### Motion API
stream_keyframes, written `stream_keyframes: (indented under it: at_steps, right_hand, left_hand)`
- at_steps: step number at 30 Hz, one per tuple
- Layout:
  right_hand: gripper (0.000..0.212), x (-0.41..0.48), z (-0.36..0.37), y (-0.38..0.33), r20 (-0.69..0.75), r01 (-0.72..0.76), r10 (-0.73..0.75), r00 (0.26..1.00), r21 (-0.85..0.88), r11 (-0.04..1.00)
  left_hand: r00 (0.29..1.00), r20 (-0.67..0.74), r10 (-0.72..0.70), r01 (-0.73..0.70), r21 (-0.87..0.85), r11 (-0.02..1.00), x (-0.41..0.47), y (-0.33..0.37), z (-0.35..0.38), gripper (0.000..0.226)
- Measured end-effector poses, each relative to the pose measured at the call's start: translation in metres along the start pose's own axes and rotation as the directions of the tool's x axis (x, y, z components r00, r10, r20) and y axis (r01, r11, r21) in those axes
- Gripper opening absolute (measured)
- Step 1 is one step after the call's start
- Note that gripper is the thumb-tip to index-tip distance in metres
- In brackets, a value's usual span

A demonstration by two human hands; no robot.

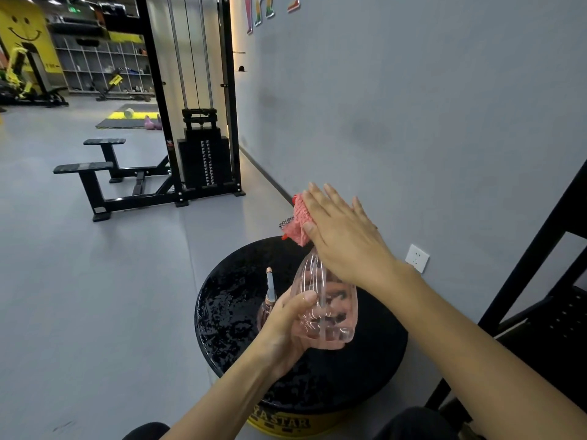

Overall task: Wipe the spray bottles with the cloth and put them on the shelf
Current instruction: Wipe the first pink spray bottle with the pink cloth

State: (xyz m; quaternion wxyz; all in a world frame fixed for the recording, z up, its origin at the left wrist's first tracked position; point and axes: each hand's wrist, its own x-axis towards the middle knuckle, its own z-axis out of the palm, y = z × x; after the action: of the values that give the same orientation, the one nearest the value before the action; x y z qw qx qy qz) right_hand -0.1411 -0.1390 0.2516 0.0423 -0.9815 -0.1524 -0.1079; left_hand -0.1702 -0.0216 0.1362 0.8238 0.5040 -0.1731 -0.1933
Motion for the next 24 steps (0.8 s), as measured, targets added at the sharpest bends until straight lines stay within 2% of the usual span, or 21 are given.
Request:
stream_keyframes:
  at_steps: [2, 9, 16, 18, 22, 24]
  right_hand:
    - [0.054, 0.004, -0.002, 0.002, -0.009, -0.022, 0.022, 1.0, 0.03, 0.999]
    - [0.054, -0.014, 0.005, -0.001, 0.04, 0.096, -0.098, 0.994, 0.032, 0.995]
    - [0.054, 0.001, 0.002, 0.01, -0.017, -0.017, 0.019, 1.0, 0.105, 0.994]
    - [0.054, 0.0, 0.003, 0.01, -0.024, -0.007, 0.009, 1.0, 0.119, 0.993]
    - [0.054, -0.015, 0.009, 0.004, -0.041, 0.069, -0.066, 0.997, 0.091, 0.993]
    - [0.054, -0.019, 0.011, 0.003, -0.031, 0.08, -0.078, 0.996, 0.086, 0.993]
  left_hand:
    - [1.0, -0.002, -0.007, 0.007, -0.006, 1.0, 0.0, -0.001, 0.001, 0.082]
    - [1.0, -0.008, 0.012, -0.012, -0.003, 1.0, 0.001, 0.0, -0.001, 0.068]
    - [1.0, -0.018, -0.02, 0.02, 0.008, 1.0, 0.001, -0.003, 0.002, 0.086]
    - [1.0, -0.017, -0.014, 0.014, 0.007, 1.0, 0.002, -0.003, 0.001, 0.089]
    - [1.0, -0.004, 0.012, -0.012, 0.016, 1.0, 0.003, -0.001, -0.002, 0.069]
    - [1.0, -0.014, -0.005, 0.005, 0.002, 1.0, 0.002, -0.001, -0.003, 0.076]
